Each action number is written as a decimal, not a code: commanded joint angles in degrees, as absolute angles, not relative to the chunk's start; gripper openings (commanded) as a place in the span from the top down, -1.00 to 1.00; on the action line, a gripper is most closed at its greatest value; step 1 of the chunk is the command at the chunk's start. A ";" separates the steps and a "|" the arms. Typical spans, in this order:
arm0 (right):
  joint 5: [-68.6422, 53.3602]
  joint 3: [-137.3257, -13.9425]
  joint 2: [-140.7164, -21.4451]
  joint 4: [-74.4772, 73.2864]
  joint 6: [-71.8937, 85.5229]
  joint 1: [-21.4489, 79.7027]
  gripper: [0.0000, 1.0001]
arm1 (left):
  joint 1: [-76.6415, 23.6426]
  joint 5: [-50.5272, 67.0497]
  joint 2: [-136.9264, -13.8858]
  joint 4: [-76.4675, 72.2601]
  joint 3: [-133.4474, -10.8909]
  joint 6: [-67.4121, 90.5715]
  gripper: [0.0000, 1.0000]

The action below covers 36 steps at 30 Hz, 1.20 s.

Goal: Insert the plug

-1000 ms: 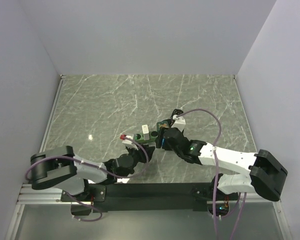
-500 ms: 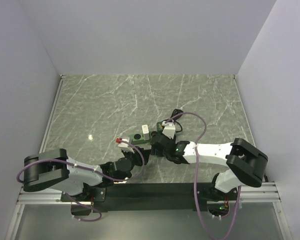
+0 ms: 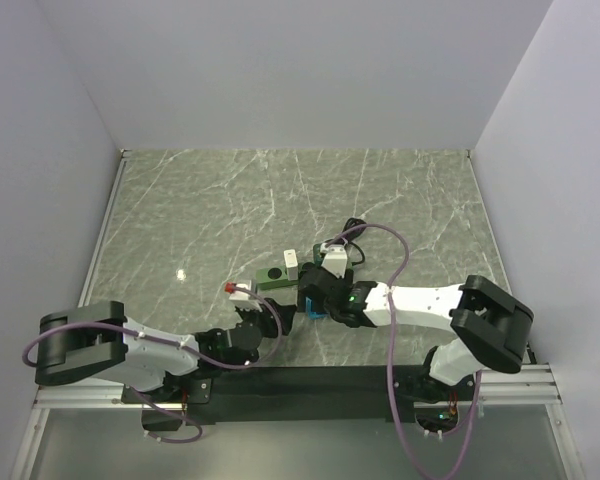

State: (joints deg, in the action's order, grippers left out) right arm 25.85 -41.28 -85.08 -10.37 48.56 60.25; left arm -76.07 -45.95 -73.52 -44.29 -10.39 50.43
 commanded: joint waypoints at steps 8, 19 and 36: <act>29.61 -42.98 -78.67 -11.24 47.72 60.21 -0.90 | -78.13 -47.91 -77.32 -43.33 -13.26 53.70 -0.28; 27.86 -31.11 -67.77 -6.05 45.44 54.06 -0.18 | -78.14 -43.15 -85.95 -40.09 -22.48 53.69 -0.10; 24.44 -31.47 -76.73 -2.03 42.80 50.80 1.00 | -78.13 -42.45 -88.85 -30.06 -24.34 62.58 0.78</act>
State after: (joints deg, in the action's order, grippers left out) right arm 24.32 -30.41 -76.07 -4.54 43.68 51.18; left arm -77.82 -43.53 -87.31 -29.50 -23.18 61.67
